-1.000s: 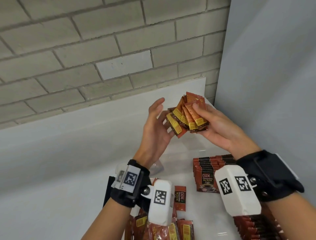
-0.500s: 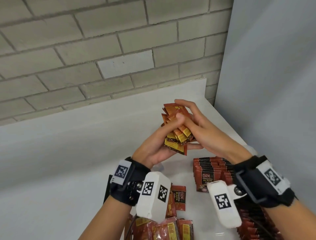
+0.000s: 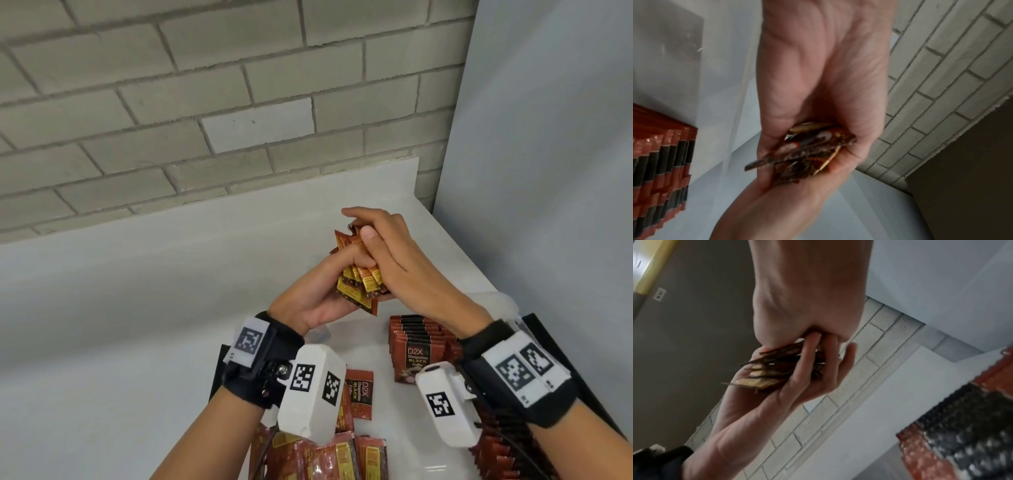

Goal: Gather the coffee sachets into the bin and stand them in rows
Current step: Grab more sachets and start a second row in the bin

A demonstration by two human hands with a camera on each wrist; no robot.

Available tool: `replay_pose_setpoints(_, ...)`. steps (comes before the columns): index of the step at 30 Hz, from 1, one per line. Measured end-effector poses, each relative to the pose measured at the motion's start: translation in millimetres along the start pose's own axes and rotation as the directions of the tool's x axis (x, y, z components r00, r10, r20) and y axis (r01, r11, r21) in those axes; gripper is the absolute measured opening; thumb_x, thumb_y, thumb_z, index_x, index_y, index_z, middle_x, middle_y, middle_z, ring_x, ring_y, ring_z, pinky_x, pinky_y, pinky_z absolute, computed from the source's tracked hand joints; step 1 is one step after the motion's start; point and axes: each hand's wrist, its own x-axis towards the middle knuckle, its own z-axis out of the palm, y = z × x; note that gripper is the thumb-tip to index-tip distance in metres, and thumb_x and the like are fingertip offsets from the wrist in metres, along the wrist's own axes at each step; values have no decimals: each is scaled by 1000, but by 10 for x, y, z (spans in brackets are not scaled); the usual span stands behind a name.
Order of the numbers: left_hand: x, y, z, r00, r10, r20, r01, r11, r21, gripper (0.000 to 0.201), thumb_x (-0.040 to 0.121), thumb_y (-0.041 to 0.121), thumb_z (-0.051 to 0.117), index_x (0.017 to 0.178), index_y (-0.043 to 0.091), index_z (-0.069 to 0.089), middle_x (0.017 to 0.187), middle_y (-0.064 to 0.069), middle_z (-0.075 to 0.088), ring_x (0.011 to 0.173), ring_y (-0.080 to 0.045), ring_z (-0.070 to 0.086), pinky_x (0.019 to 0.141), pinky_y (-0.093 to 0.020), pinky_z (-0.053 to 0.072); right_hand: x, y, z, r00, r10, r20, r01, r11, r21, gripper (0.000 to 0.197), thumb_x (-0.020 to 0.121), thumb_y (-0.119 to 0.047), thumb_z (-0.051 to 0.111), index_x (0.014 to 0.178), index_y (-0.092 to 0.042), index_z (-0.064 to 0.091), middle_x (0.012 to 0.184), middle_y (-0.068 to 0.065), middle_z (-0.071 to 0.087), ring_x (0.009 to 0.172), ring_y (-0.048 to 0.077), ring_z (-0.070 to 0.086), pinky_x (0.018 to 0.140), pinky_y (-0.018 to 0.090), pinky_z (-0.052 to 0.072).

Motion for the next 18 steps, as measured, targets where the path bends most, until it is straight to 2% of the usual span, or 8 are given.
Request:
replay_pose_setpoints(2, 22, -1, -1, 1000, -10, -19, 10, 1000, 0, 26, 72, 8, 63, 98, 4, 65, 96, -15, 69, 92, -22, 68, 82, -37, 57, -11, -26, -30, 997, -48, 52, 49, 999, -11, 63, 82, -80, 12, 136, -54, 30, 114, -36, 37, 120, 7, 38, 102, 31, 38)
replay_pose_setpoints(4, 38, 0, -6, 999, -29, -38, 30, 999, 24, 23, 71, 12, 65, 94, 7, 65, 93, -11, 63, 92, -19, 63, 83, -32, 51, -24, -48, -34, 987, -97, 132, 106, 992, -69, 72, 69, -91, 19, 135, -62, 20, 112, -32, 34, 119, 11, 34, 101, 34, 38)
replay_pose_setpoints(5, 42, 5, -9, 998, -38, -46, 40, 999, 25, 20, 70, 14, 65, 89, 9, 67, 91, -10, 62, 91, -18, 61, 82, -29, 49, -27, -57, -31, 979, -107, 172, 125, 987, -96, 76, 66, -93, 30, 135, -65, 15, 113, -27, 32, 120, 11, 31, 102, 36, 38)
replay_pose_setpoints(8, 37, -2, -47, 996, -67, -61, 64, 997, -42, 14, 73, 8, 60, 83, 7, 70, 87, -11, 65, 89, -18, 65, 82, -29, 52, -31, -37, -38, 958, -116, 263, 164, 972, -169, 99, 54, -77, 68, 132, -69, 7, 125, -31, 23, 127, 6, 21, 107, 38, 36)
replay_pose_setpoints(10, 15, -4, -49, 996, -82, -37, 79, 995, -61, 19, 73, 5, 60, 90, 5, 69, 94, -14, 64, 98, -22, 63, 92, -33, 49, -26, -12, -68, 953, -116, 280, 183, 957, -226, 100, 54, -71, 74, 134, -65, 13, 134, -27, 24, 128, 5, 20, 107, 32, 33)
replay_pose_setpoints(13, -18, 5, -52, 999, -41, 6, 42, 999, -13, 36, 66, 9, 75, 101, 5, 68, 104, -16, 65, 105, -24, 62, 95, -35, 48, -21, 11, -97, 958, -133, 253, 203, 940, -274, 89, 61, -66, 73, 134, -53, 26, 133, -22, 34, 121, 4, 27, 101, 29, 35)
replay_pose_setpoints(15, -40, 23, -48, 998, -13, 55, 18, 995, -102, 57, 64, 28, 87, 111, 4, 67, 114, -17, 63, 110, -26, 62, 101, -38, 45, -24, 18, -108, 974, -121, 194, 163, 962, -220, 82, 64, -58, 77, 130, -50, 29, 120, -31, 34, 116, 3, 31, 99, 31, 39)
replay_pose_setpoints(18, -34, 54, -48, 996, -24, 81, 42, 974, -221, 74, 72, 50, 78, 125, 2, 57, 125, -18, 56, 121, -28, 53, 109, -40, 36, -29, 23, -100, 986, -109, 125, 128, 980, -152, 81, 67, -50, 79, 127, -53, 25, 117, -39, 29, 116, 4, 35, 98, 30, 41)
